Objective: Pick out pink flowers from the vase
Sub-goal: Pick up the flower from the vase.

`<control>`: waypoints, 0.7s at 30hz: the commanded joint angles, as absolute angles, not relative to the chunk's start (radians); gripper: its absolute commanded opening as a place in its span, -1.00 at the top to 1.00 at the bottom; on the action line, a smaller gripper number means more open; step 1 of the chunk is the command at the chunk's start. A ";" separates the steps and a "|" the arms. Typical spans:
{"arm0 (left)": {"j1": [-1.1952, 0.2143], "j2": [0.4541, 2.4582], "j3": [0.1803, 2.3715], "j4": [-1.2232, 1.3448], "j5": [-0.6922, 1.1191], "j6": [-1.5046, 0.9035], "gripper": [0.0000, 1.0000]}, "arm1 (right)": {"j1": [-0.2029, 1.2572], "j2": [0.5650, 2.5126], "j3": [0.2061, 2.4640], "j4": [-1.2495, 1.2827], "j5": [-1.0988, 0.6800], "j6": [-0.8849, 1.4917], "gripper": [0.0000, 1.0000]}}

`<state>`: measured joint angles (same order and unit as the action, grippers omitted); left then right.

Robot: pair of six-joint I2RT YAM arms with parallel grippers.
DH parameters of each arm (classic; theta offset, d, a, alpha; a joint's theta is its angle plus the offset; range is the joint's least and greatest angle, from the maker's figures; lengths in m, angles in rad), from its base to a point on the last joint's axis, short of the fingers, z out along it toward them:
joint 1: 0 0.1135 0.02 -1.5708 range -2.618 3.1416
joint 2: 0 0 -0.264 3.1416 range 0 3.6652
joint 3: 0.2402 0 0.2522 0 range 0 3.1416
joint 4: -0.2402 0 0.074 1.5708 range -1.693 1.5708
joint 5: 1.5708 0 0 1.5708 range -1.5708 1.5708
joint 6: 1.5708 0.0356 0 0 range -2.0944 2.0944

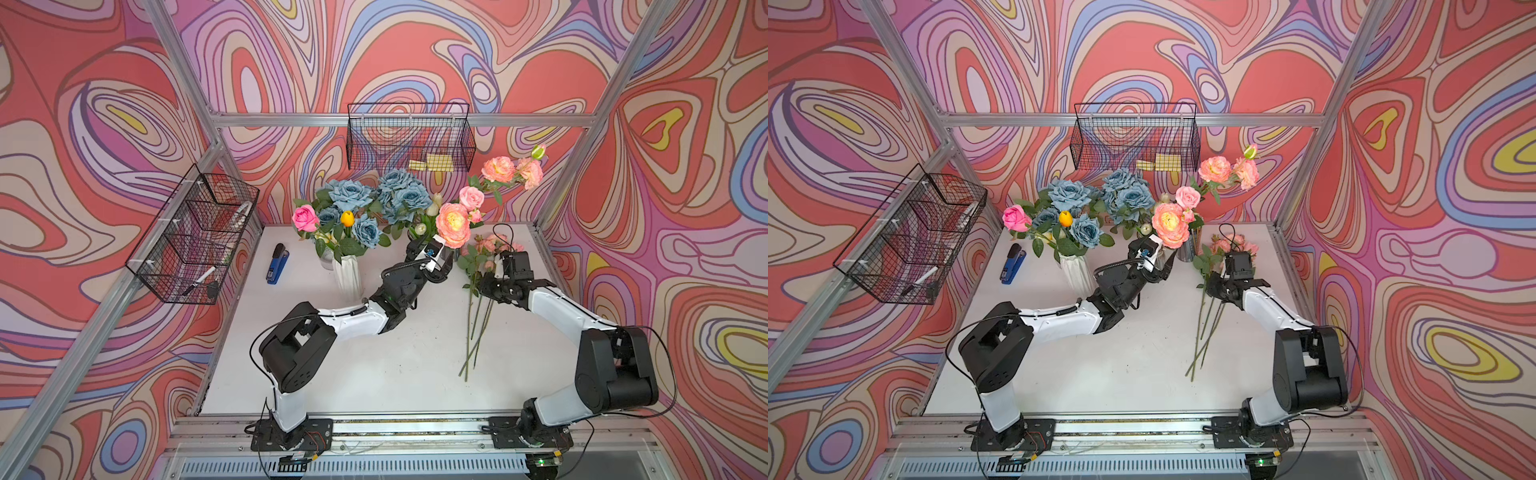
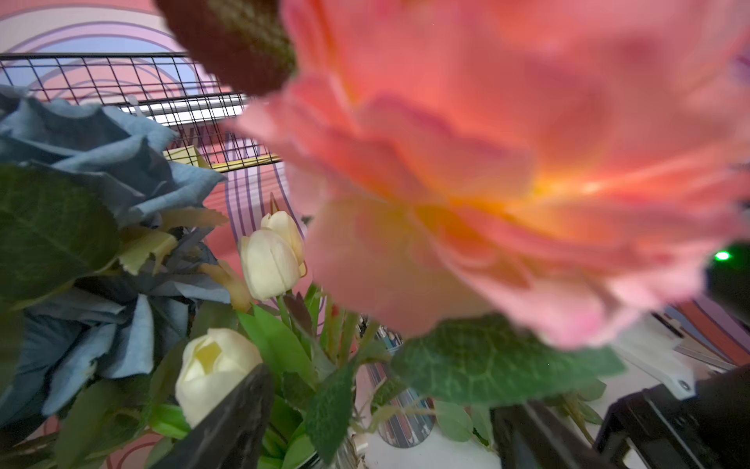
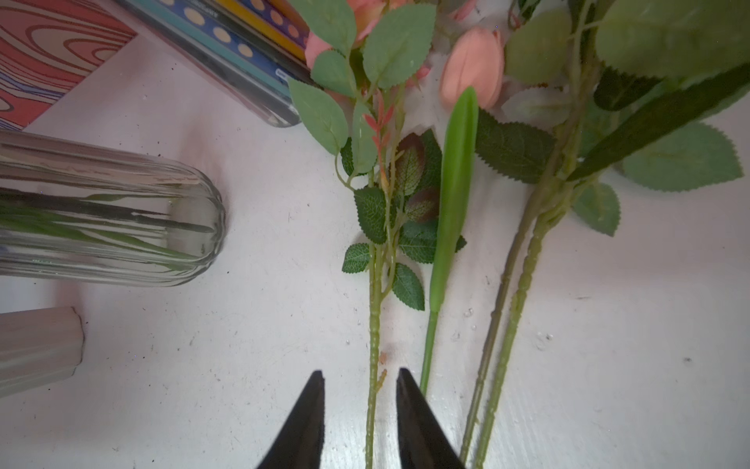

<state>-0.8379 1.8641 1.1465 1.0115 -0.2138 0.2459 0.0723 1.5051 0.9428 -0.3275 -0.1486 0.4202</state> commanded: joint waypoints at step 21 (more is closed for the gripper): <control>-0.905 2.092 1.365 1.324 -0.469 0.481 -0.05 | 0.060 1.398 0.912 -0.289 -0.130 0.414 0.37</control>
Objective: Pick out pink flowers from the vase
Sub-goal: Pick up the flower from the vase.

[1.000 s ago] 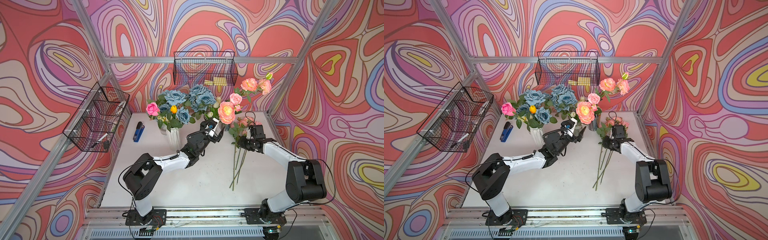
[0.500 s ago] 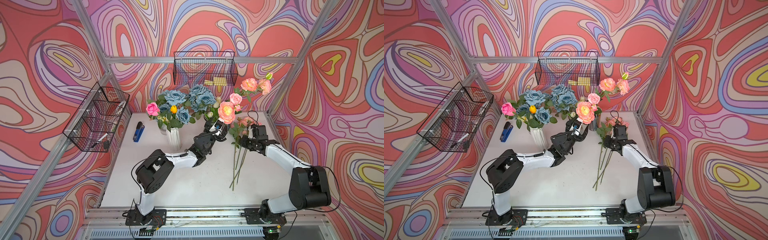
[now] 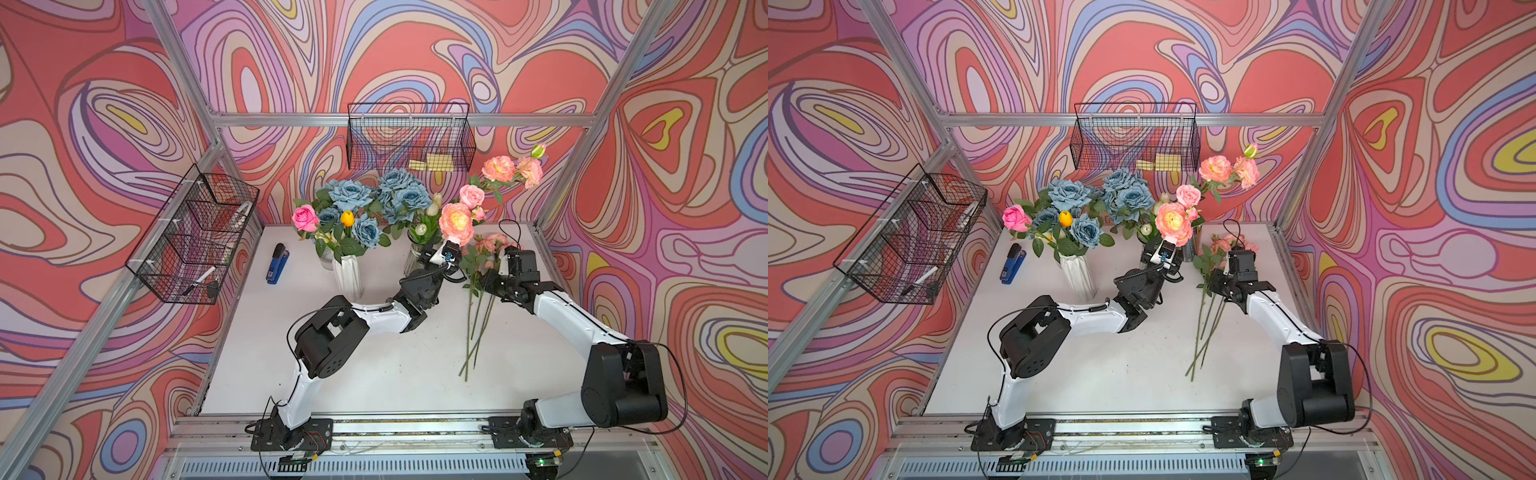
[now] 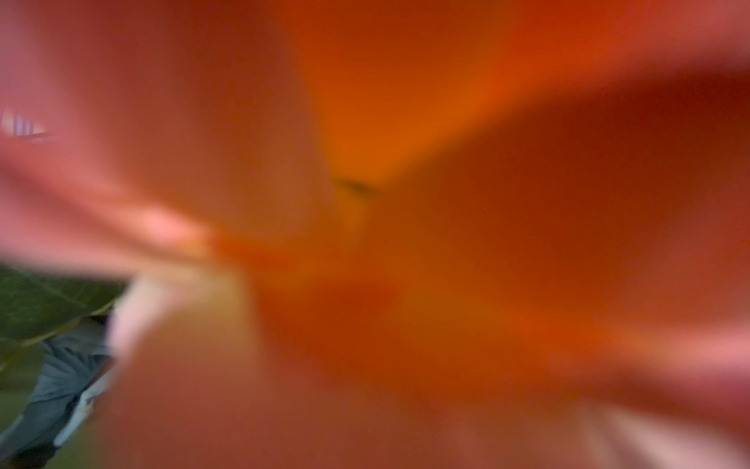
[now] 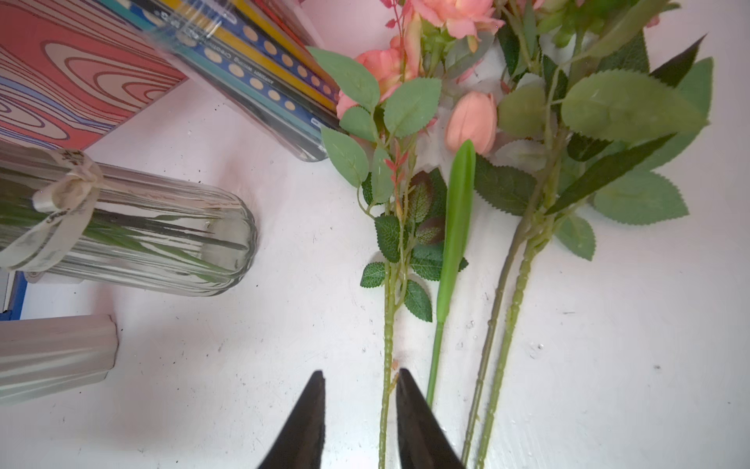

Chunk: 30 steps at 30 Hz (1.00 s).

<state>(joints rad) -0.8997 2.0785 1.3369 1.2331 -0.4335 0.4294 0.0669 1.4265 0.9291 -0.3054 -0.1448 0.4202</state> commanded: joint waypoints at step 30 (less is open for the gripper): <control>-0.907 1.909 1.276 1.293 -0.448 0.492 0.80 | 0.058 1.361 0.948 -0.281 -0.195 0.422 0.38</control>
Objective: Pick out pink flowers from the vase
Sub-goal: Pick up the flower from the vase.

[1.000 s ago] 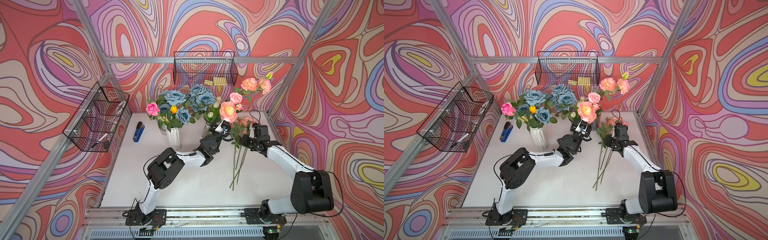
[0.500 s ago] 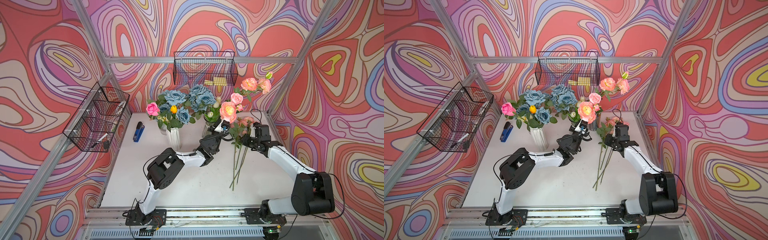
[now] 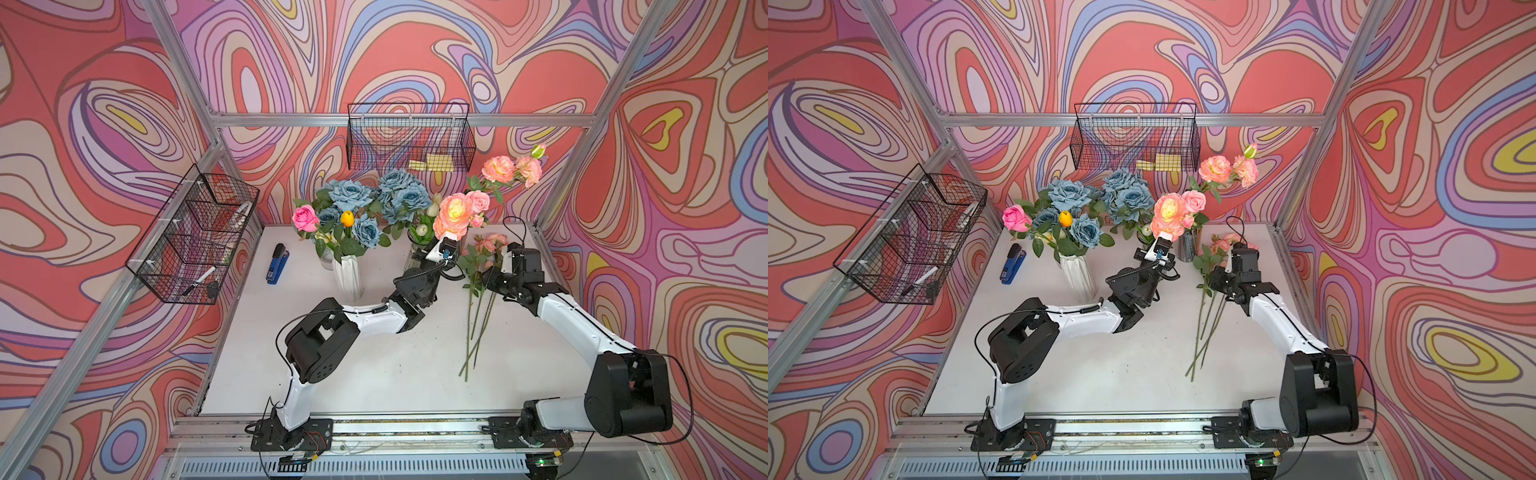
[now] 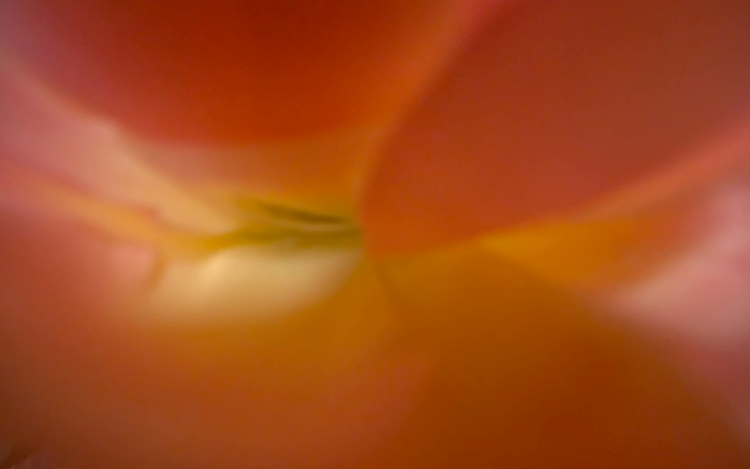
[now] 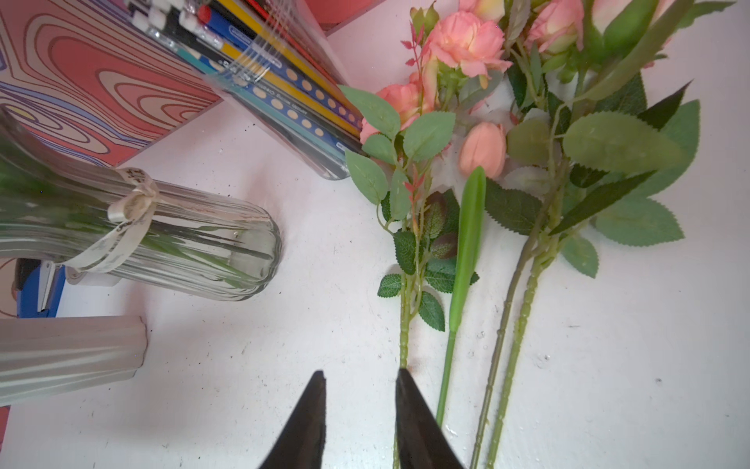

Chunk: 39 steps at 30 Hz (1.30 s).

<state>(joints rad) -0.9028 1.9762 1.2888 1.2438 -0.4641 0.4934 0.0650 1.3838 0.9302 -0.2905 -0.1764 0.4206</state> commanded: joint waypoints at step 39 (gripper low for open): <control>-0.814 1.611 1.495 0.462 -0.061 0.144 1.00 | 0.059 1.254 1.026 -0.303 -0.289 0.449 0.36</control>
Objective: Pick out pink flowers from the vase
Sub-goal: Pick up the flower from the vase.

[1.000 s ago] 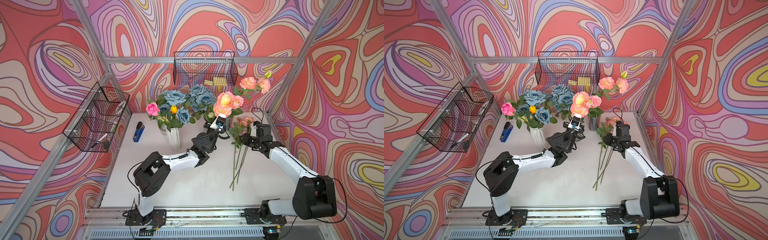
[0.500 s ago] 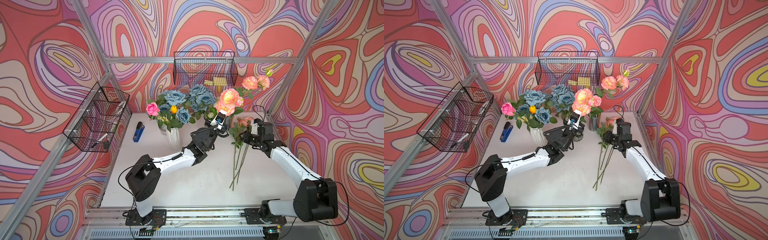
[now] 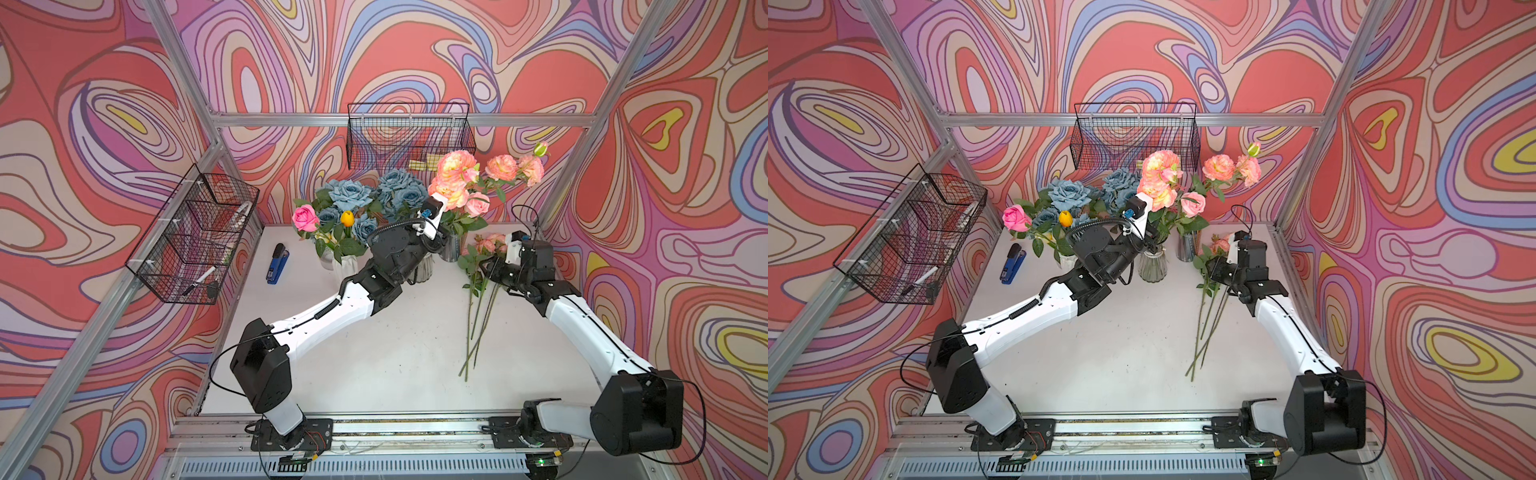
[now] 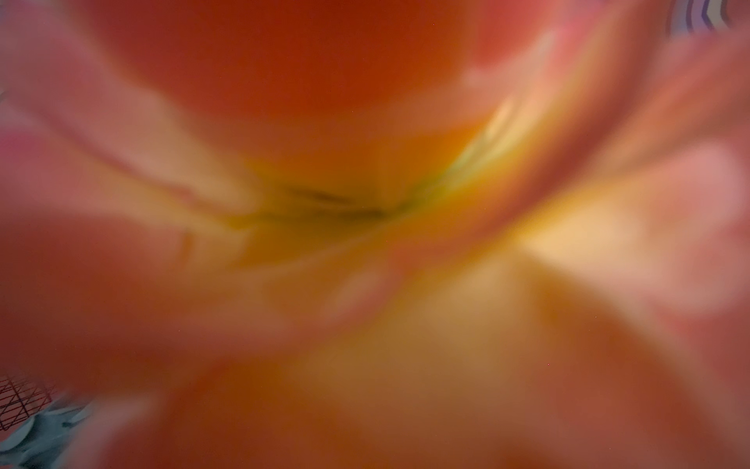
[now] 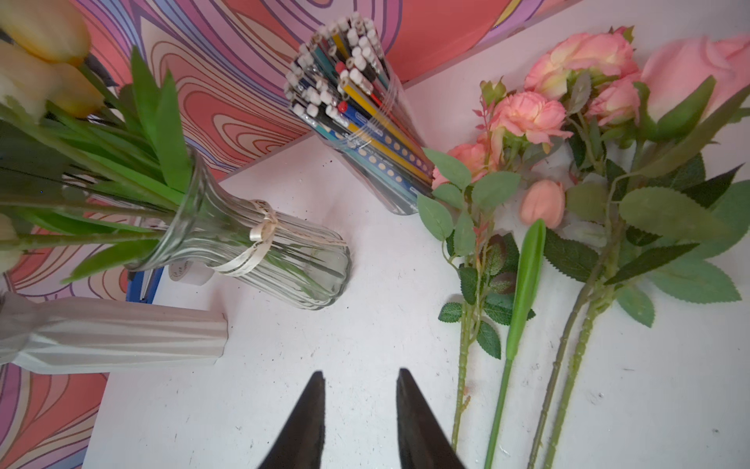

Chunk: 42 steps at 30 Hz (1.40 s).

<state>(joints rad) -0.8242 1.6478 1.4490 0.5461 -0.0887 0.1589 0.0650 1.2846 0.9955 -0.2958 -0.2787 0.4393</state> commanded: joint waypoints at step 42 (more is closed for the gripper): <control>-0.698 1.496 1.859 -0.078 0.453 -0.115 1.00 | 0.059 1.056 1.077 0.066 -0.846 0.655 -0.46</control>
<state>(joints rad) -0.7055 1.5265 1.8290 -0.0433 0.3595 -0.0818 0.0639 1.0790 1.0500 -0.0166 -0.7467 0.6197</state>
